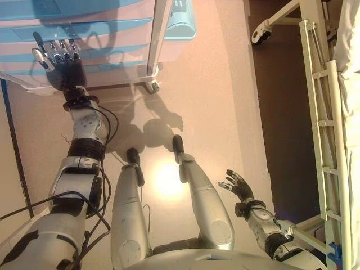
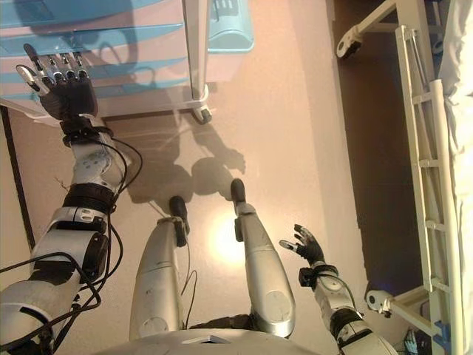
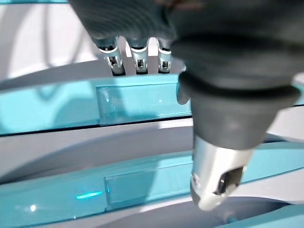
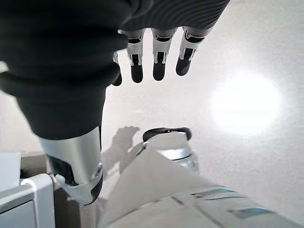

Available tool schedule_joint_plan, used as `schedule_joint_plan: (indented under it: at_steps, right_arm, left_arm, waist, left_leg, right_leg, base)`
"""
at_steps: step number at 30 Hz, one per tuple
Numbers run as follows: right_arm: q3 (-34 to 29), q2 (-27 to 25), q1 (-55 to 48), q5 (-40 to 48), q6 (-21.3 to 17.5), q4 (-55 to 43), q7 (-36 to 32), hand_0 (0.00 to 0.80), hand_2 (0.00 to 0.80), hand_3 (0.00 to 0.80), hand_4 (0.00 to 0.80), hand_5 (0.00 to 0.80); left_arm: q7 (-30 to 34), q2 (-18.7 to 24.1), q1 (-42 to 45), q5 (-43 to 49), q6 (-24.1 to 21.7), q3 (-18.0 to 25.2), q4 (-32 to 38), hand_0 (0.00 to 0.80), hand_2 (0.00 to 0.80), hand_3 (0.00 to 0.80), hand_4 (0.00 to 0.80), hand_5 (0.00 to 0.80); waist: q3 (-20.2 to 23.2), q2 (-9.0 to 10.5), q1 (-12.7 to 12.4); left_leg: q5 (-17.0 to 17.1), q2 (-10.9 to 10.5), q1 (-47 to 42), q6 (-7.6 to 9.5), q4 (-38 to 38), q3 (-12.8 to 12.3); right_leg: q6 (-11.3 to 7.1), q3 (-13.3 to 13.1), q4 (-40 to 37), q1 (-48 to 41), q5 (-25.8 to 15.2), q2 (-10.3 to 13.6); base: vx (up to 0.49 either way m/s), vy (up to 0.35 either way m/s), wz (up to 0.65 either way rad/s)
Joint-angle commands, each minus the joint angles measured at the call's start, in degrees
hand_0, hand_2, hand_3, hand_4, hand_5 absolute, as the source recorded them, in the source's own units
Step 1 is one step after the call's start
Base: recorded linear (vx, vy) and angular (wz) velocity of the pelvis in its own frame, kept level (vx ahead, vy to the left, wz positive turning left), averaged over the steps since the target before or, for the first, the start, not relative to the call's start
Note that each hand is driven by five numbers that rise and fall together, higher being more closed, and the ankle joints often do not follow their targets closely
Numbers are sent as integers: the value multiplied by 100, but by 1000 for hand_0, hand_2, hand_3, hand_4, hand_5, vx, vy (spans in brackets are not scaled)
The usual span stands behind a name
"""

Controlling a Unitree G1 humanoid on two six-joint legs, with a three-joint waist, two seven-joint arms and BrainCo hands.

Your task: Open the drawer and pick up the medicine

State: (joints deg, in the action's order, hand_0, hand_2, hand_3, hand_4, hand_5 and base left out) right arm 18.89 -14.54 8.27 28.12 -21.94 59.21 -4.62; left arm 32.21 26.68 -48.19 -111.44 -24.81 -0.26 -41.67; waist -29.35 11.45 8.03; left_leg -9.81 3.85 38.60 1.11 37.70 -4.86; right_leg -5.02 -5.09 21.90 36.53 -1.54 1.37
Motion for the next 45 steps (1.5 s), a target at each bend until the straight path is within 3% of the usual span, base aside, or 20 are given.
schedule_joint_plan:
  at_steps: [1,2,4,5,11,16,21,26,30,36,43,45]
  right_arm:
    - [248,-240,-304,85,-42,-161,-75,0,0,0,0,0]
    - [263,-262,-294,56,11,-222,-45,0,0,0,0,0]
    - [273,-311,-275,25,93,-332,-8,0,0,0,0,0]
    - [260,-333,-271,15,139,-394,17,0,0,0,0,0]
    - [187,-450,-251,-142,325,-556,113,0,0,0,0,0]
    - [77,-393,-304,-249,233,-395,153,0,0,0,0,0]
    - [-106,-241,-521,-398,98,-292,272,0,0,0,0,0]
    - [-381,-156,-743,-648,177,-285,268,0,0,0,0,0]
    - [-618,-119,-924,-941,273,-243,271,0,0,0,0,0]
    - [-978,-54,-1029,-1300,522,-21,79,0,0,0,0,0]
    - [-1221,-7,-846,-1497,409,546,-52,0,0,0,0,0]
    - [-1307,-47,-764,-1463,323,769,-62,0,0,0,0,0]
  left_arm:
    - [2108,806,-1585,842,533,-786,1162,94,94,94,94,94]
    - [2446,745,-1540,1044,602,-861,1478,235,235,235,235,235]
    - [2861,660,-1497,1396,727,-975,1849,665,665,665,665,665]
    - [2979,641,-1470,1528,696,-1037,2002,800,800,800,800,800]
    - [2953,584,-1227,1694,720,-1076,2421,800,800,800,800,800]
    - [3068,565,-426,1048,894,-461,2221,800,800,800,800,800]
    - [3377,355,1003,498,1225,434,1705,800,800,800,800,800]
    - [3968,-228,2526,-156,1678,1029,1187,800,800,800,800,800]
    - [3961,-706,3515,-128,2172,1126,447,800,800,800,800,800]
    - [3225,-1500,4666,594,2759,1185,-805,800,800,800,800,800]
    - [1738,-1860,5253,2097,3021,1141,-2143,800,800,800,800,800]
    - [1564,-1879,5412,2560,3139,1155,-2574,800,800,800,800,800]
  waist:
    - [366,12,-7]
    - [356,-7,-23]
    - [324,-43,-45]
    - [314,-66,-53]
    - [320,-222,-134]
    - [413,-355,-334]
    - [600,-489,-578]
    - [909,-658,-795]
    - [1297,-827,-897]
    - [1913,-974,-1013]
    - [2194,-932,-1130]
    - [2230,-929,-1183]
  left_leg:
    - [-333,-288,-328,252,-586,-101]
    - [-316,-304,-372,252,-641,-107]
    - [-292,-334,-428,252,-701,-106]
    - [-280,-347,-451,252,-726,-105]
    - [-179,-411,-703,238,-942,-102]
    - [-103,-423,-975,195,-1104,-46]
    - [41,-466,-1479,122,-1478,46]
    - [207,-541,-2124,54,-1964,153]
    - [229,-549,-2721,20,-2245,233]
    - [277,-527,-3484,-52,-2661,357]
    - [309,-480,-3924,-111,-2943,385]
    - [320,-474,-3975,-152,-2974,380]
  right_leg:
    - [383,213,-221,-163,-28,-177]
    - [387,218,-244,-200,-21,-170]
    - [398,220,-262,-249,-16,-158]
    - [399,219,-267,-271,-12,-151]
    - [425,251,-266,-490,95,-84]
    - [459,356,-126,-755,356,-4]
    - [462,498,-87,-1231,609,131]
    - [429,679,-204,-1854,796,289]
    - [413,887,-435,-2516,897,388]
    - [411,1195,-950,-3419,897,390]
    - [414,1384,-1304,-3890,826,319]
    - [408,1443,-1444,-3992,787,296]
  base:
    - [0,0,0]
    - [0,0,0]
    - [-14,10,2]
    - [-29,23,3]
    - [-30,30,-1]
    - [-30,-11,2]
    - [10,-55,4]
    - [61,-37,17]
    - [124,-44,18]
    - [145,-64,26]
    - [15,-93,37]
    - [-38,-53,23]
